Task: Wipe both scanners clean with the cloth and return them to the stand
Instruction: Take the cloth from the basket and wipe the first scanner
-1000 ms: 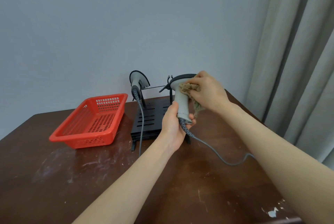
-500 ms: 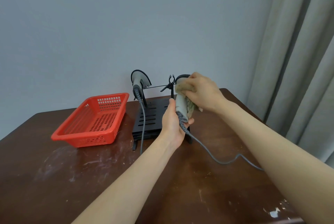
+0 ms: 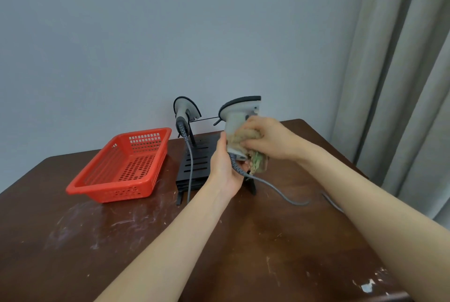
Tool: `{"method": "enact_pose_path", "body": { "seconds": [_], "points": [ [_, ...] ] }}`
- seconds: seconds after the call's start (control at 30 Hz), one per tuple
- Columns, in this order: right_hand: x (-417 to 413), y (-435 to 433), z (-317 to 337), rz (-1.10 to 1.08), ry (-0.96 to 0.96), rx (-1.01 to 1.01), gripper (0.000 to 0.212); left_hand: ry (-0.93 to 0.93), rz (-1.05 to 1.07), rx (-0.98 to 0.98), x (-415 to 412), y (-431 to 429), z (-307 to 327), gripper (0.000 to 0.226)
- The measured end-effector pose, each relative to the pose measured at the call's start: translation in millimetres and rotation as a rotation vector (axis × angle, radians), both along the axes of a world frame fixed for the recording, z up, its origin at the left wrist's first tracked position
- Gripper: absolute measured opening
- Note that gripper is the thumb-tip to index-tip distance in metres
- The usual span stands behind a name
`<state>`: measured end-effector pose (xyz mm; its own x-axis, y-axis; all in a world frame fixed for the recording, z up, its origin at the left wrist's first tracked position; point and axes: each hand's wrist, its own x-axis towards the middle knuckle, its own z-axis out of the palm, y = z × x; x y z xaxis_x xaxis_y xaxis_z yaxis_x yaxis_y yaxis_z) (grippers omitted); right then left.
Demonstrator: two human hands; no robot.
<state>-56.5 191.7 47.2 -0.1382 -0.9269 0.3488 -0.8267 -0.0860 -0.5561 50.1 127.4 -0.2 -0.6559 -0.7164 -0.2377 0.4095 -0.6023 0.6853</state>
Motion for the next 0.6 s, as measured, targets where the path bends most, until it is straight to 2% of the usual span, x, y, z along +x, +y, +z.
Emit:
{"method": "enact_pose_path", "body": {
  "seconds": [0.07, 0.13, 0.2, 0.3, 0.4, 0.47, 0.6],
  "points": [
    [-5, 10, 4, 0.102, -0.087, 0.178, 0.02, -0.034, 0.022, -0.051, 2, -4, -2, 0.051],
    [-17, 12, 7, 0.022, 0.032, 0.242, 0.022, -0.031, 0.036, -0.084, 4, -5, -2, 0.048],
    [-27, 9, 6, -0.15, 0.151, 0.172, 0.025, 0.009, 0.028, -0.058, 6, -5, -2, 0.043],
    [-32, 3, 2, -0.316, 0.014, -0.079, 0.03, -0.001, 0.009, 0.001, 8, -4, -1, 0.044],
    [-32, -2, 4, -0.346, -0.049, -0.275, 0.028, -0.027, 0.018, 0.05, 8, -1, 1, 0.043],
    [-30, -9, 4, -0.362, -0.042, -0.309, 0.03, -0.04, 0.024, 0.026, 6, 4, 1, 0.043],
    [-19, -13, 1, -0.329, 0.043, -0.203, 0.033, -0.088, 0.039, -0.047, 3, 13, 3, 0.036]
  ]
}}
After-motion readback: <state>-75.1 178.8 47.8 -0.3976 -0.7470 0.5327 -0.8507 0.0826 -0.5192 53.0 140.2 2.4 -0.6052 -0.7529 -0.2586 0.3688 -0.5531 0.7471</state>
